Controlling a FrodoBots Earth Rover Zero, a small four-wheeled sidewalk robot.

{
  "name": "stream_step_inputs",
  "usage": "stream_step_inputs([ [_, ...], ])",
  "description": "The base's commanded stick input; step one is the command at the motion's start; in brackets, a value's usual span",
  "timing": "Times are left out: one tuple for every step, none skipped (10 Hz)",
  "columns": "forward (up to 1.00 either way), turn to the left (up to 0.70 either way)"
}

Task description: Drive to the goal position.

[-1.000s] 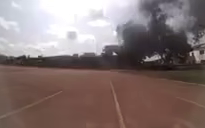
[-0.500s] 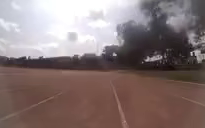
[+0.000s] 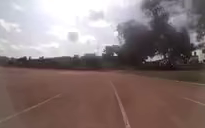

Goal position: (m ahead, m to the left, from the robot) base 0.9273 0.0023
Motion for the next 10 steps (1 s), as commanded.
stream_step_inputs([
  [0.7, 0.0],
  [0.7, 0.0],
  [0.7, 0.0],
  [0.7, 0.0],
  [0.7, 0.0],
  [0.7, 0.0],
  [0.7, 0.0],
  [0.7, 0.0],
  [0.7, 0.0],
  [0.7, 0.0],
])
